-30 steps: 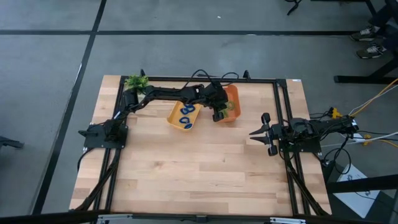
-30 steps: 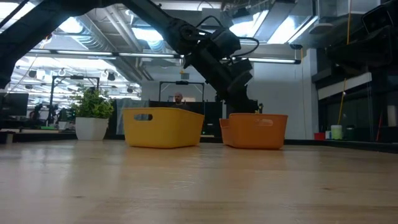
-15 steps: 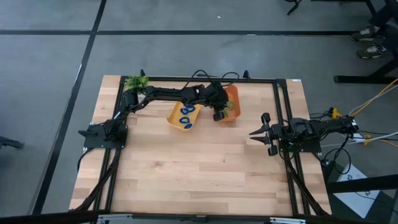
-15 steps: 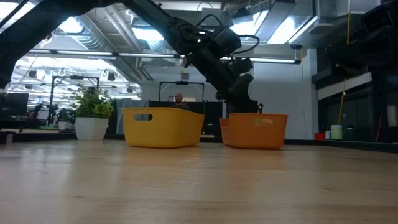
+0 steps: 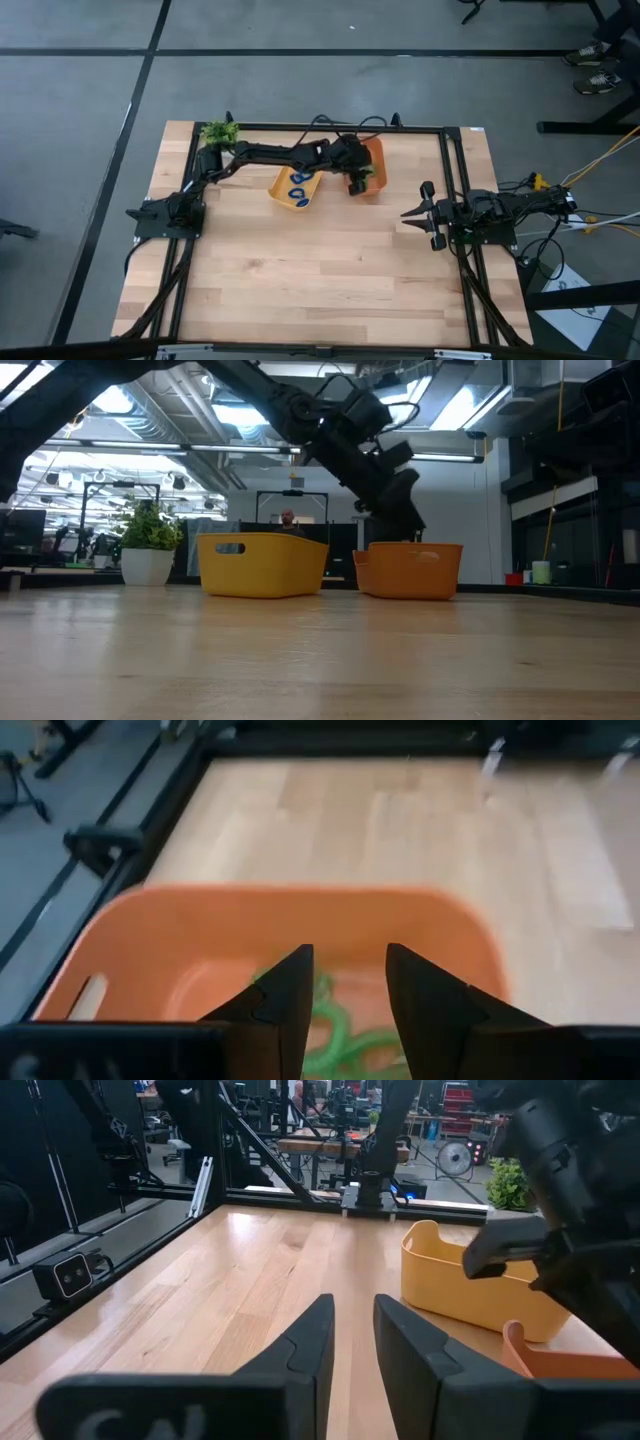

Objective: Sort items
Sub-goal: Return to Home Position

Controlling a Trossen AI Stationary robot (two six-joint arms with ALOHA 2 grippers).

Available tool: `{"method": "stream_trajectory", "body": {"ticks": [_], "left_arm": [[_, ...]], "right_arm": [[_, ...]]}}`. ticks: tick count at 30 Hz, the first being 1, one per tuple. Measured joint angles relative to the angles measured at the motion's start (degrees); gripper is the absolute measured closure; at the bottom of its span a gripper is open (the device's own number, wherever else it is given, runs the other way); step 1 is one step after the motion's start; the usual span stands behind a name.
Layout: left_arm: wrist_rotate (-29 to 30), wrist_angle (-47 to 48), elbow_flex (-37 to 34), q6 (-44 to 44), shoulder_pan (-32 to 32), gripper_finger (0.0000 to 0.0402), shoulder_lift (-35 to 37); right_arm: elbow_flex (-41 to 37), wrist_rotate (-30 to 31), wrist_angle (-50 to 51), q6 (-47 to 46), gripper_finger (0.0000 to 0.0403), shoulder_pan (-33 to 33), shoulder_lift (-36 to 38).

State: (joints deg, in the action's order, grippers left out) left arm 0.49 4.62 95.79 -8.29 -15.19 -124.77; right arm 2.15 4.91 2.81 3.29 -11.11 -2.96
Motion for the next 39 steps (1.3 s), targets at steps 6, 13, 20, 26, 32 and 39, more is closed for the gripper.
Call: {"method": "stream_trajectory", "body": {"ticks": [6, 13, 20, 26, 32, 39], "left_arm": [[-0.2, -1.8, 0.0, -0.5, 1.7, 0.0281, 0.3], [0.1, 6.2, -0.1, -1.5, 3.5, 0.0285, 2.9], [3.0, 12.4, -0.1, -2.0, 6.5, 0.0282, 6.5], [-4.2, 13.6, -6.2, -2.8, 8.3, 0.0285, 13.2], [-4.2, -6.0, -25.1, 1.0, 8.5, 0.0283, 23.9], [4.5, -21.6, -46.6, 6.2, 10.2, 0.0284, 38.2]], "right_arm": [[0.0, 0.0, 0.0, 0.0, 0.0327, 0.0, 0.0], [0.0, 0.0, 0.0, 0.0, 0.0327, 0.0, 0.0], [0.0, 0.0, 0.0, 0.0, 0.0327, 0.0, 0.0], [0.0, 0.0, 0.0, 0.0, 0.0327, 0.0, 0.0], [0.0, 0.0, 0.0, 0.0, 0.0327, 0.0, 0.0], [0.0, 0.0, 0.0, 0.0, 0.0327, 0.0, 0.0]]}}
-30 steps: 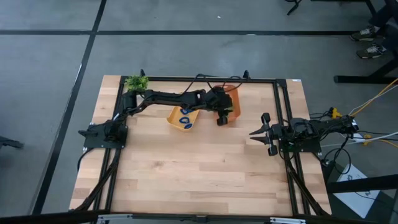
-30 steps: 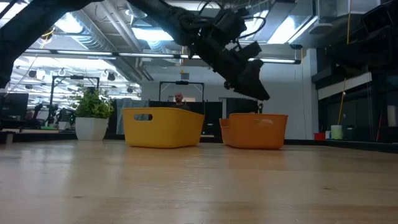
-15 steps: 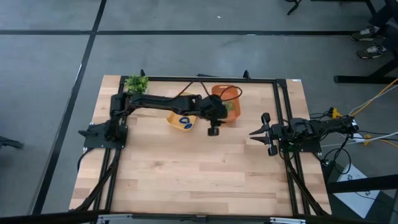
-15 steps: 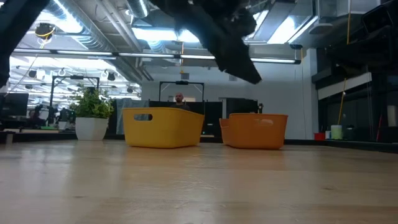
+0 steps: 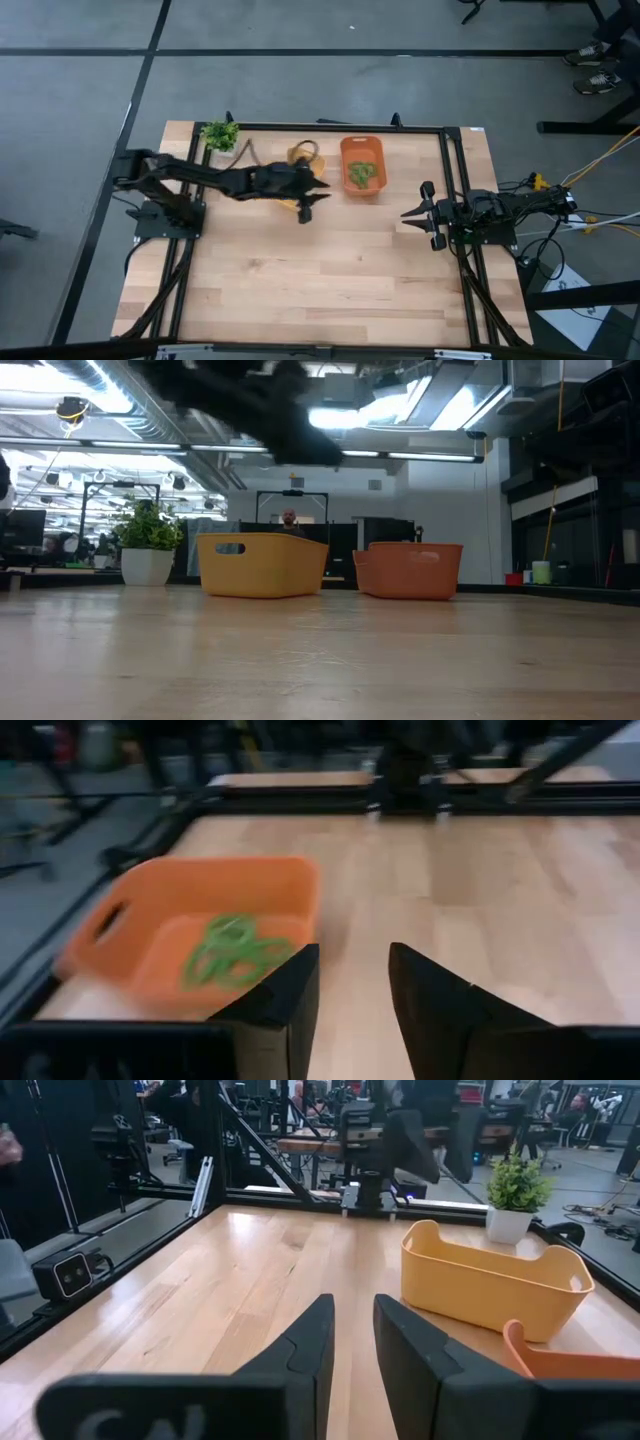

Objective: Sort items
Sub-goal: Return to Home Position

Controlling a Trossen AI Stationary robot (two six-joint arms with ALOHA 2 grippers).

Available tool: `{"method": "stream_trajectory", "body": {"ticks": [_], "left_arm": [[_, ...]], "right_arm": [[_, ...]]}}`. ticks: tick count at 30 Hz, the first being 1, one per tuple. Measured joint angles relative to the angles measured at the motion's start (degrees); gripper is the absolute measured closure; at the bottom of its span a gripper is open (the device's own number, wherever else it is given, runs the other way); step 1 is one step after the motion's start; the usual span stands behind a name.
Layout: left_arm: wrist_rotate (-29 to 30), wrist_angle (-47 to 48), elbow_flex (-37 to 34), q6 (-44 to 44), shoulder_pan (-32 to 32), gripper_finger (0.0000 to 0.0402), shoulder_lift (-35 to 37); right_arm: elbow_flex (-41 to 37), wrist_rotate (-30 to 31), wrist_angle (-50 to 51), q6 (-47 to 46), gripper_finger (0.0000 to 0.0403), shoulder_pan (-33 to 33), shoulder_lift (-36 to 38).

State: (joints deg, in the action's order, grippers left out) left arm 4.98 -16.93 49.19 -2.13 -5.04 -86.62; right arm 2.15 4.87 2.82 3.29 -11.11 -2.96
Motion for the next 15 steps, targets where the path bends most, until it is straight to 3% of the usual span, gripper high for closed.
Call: {"method": "stream_trajectory", "body": {"ticks": [6, 12, 15], "left_arm": [[10.6, -1.3, -12.1, 3.7, 4.8, 0.0284, 13.4], [11.0, -3.7, -20.3, 4.5, 8.3, 0.0282, 23.2], [12.1, -3.1, -23.2, 9.9, 7.7, 0.0283, 26.2]], "right_arm": [[0.0, 0.0, 0.0, 0.0, 0.0327, 0.0, 0.0], [0.0, 0.0, 0.0, 0.0, 0.0327, 0.0, 0.0], [0.0, 0.0, 0.0, 0.0, 0.0327, 0.0, 0.0]]}}
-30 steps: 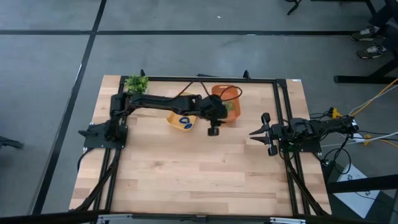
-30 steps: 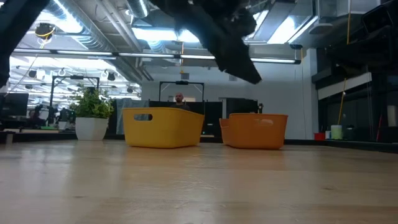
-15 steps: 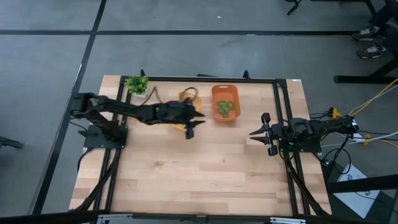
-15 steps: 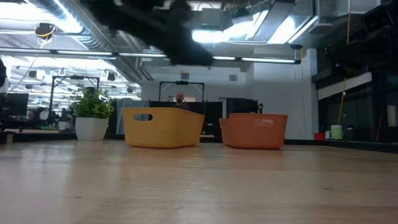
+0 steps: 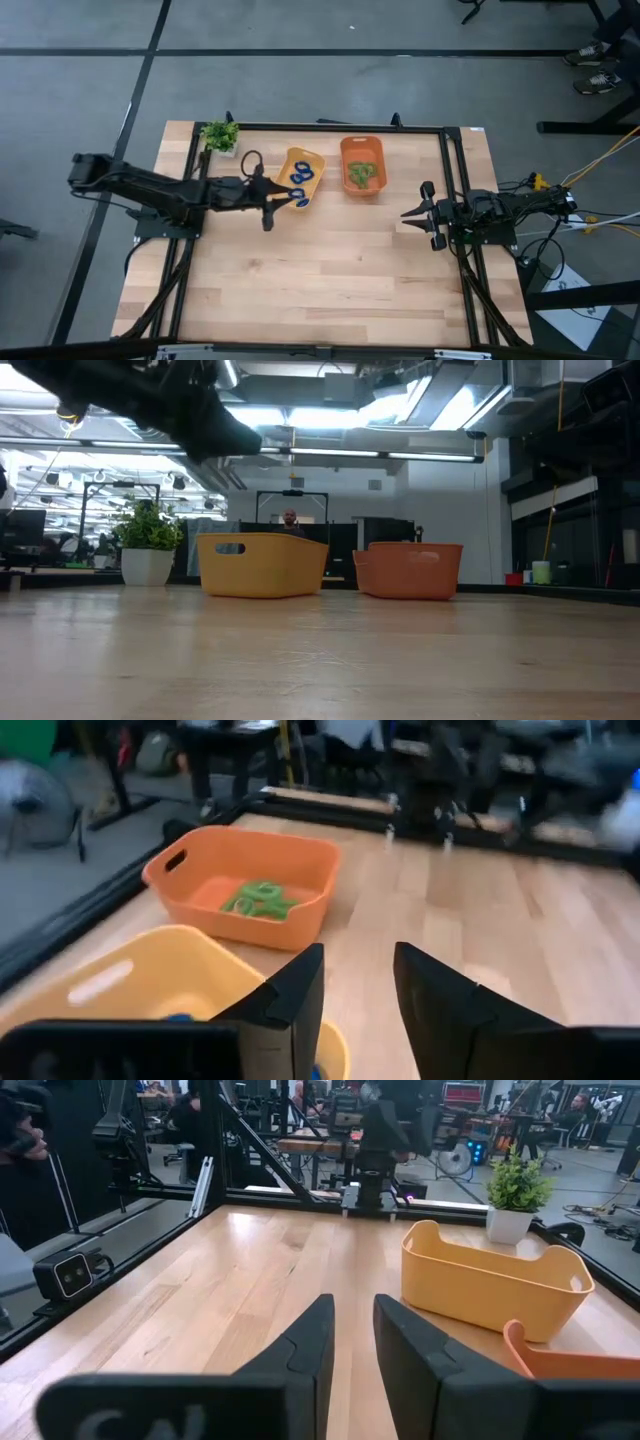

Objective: Sort items
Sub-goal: Return to Home Position

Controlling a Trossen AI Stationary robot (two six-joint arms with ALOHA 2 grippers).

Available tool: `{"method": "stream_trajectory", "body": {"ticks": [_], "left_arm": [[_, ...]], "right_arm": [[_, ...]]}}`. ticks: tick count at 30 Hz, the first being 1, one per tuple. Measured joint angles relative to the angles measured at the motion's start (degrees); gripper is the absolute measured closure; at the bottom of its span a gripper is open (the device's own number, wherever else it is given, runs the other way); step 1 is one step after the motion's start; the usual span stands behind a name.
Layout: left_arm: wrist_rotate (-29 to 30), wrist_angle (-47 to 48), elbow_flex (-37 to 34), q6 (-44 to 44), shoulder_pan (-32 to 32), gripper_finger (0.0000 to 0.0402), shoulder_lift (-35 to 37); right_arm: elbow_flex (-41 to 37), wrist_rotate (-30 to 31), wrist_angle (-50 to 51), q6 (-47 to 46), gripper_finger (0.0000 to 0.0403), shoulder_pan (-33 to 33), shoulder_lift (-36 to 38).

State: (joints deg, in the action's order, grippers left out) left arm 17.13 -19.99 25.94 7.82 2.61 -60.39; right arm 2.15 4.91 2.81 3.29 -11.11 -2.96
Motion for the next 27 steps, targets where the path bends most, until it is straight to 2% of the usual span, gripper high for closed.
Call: {"method": "stream_trajectory", "body": {"ticks": [2, 11, 18, 27], "left_arm": [[0.1, -1.5, -1.0, 3.1, -0.3, 0.0283, 1.1], [-11.9, -5.6, -1.3, -5.2, -2.2, 0.0285, 1.4], [-15.4, -7.1, -2.4, -3.8, -4.2, 0.0282, 1.4], [-12.5, -35.6, -19.1, 0.0, -4.3, 0.0287, 1.4]], "right_arm": [[0.0, 0.0, 0.0, 0.0, 0.0327, 0.0, 0.0], [0.0, 0.0, 0.0, 0.0, 0.0327, 0.0, 0.0], [0.0, 0.0, 0.0, 0.0, 0.0327, 0.0, 0.0], [0.0, 0.0, 0.0, 0.0, 0.0327, 0.0, 0.0]]}}
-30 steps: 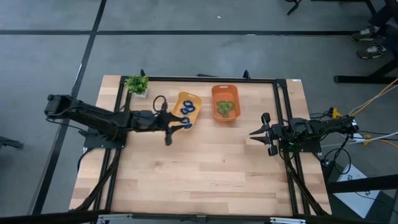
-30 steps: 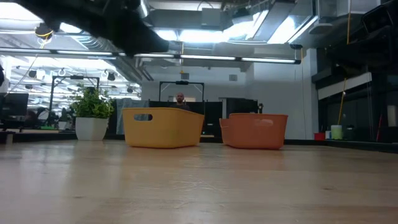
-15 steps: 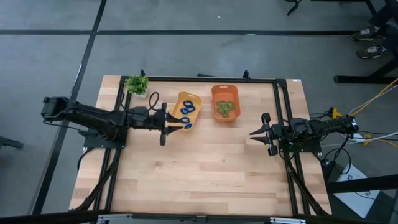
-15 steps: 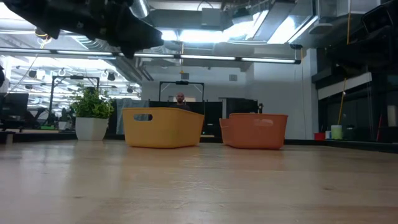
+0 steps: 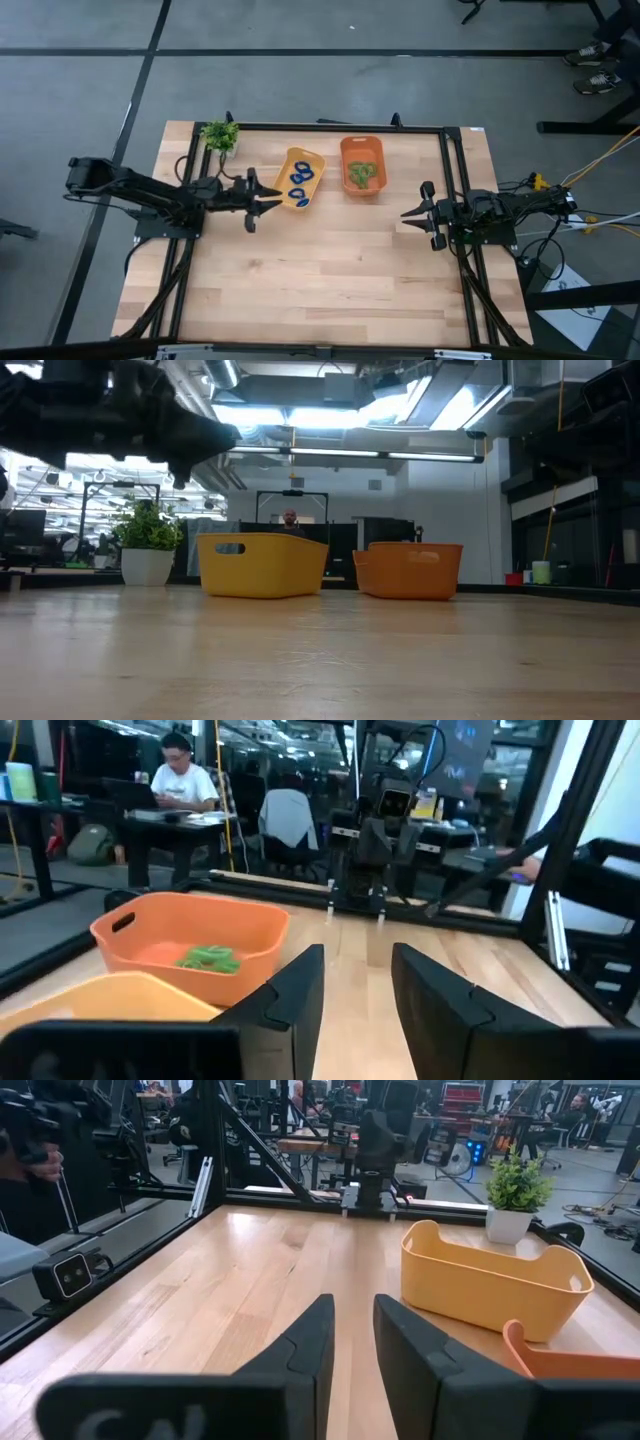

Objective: Sort items
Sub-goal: Return to Home Position

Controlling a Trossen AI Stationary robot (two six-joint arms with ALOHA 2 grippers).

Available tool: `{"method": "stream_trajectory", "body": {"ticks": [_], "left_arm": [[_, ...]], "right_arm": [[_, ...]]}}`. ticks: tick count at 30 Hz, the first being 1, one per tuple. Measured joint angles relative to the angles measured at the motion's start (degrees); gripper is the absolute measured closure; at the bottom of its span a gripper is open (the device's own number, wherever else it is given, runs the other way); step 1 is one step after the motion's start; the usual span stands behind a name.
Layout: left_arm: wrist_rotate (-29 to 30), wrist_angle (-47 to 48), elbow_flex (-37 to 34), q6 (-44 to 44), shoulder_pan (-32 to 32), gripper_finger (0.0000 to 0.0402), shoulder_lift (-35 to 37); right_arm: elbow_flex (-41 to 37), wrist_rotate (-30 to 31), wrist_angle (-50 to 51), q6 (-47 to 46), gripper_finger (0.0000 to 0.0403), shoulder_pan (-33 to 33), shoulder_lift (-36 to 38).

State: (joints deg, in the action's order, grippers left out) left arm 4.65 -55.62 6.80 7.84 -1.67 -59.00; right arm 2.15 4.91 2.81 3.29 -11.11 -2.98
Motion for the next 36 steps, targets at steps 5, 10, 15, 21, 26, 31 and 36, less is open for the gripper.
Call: {"method": "stream_trajectory", "body": {"ticks": [5, 10, 15, 21, 26, 31, 36], "left_arm": [[1.6, -5.7, -5.0, 1.9, 1.2, 0.0288, 0.4], [1.5, -5.0, -6.4, 0.6, -0.2, 0.0288, 6.4], [-0.8, 7.0, -6.4, 2.3, -2.7, 0.0288, 17.1], [-0.8, 21.7, -6.4, 1.3, -3.4, 0.0288, 30.8], [-0.4, 30.5, -6.4, 1.1, -3.3, 0.0288, 39.4], [-0.2, 39.3, -6.4, 1.7, -3.3, 0.0288, 46.7], [0.2, 48.0, -6.4, 2.5, -3.3, 0.0288, 53.7]], "right_arm": [[0.0, 0.0, 0.0, 0.0, 0.0327, 0.0, 0.0], [0.0, 0.0, 0.0, 0.0, 0.0327, 0.0, -0.1], [0.0, 0.0, 0.0, 0.0, 0.0327, 0.0, -0.3], [0.0, 0.0, 0.0, 0.0, 0.0327, 0.0, -0.4], [0.0, 0.0, 0.0, 0.0, 0.0327, 0.0, -0.4], [0.0, 0.0, 0.0, 0.0, 0.0327, 0.0, -0.4], [0.0, 0.0, 0.0, 0.0, 0.0327, 0.0, -0.4]]}}
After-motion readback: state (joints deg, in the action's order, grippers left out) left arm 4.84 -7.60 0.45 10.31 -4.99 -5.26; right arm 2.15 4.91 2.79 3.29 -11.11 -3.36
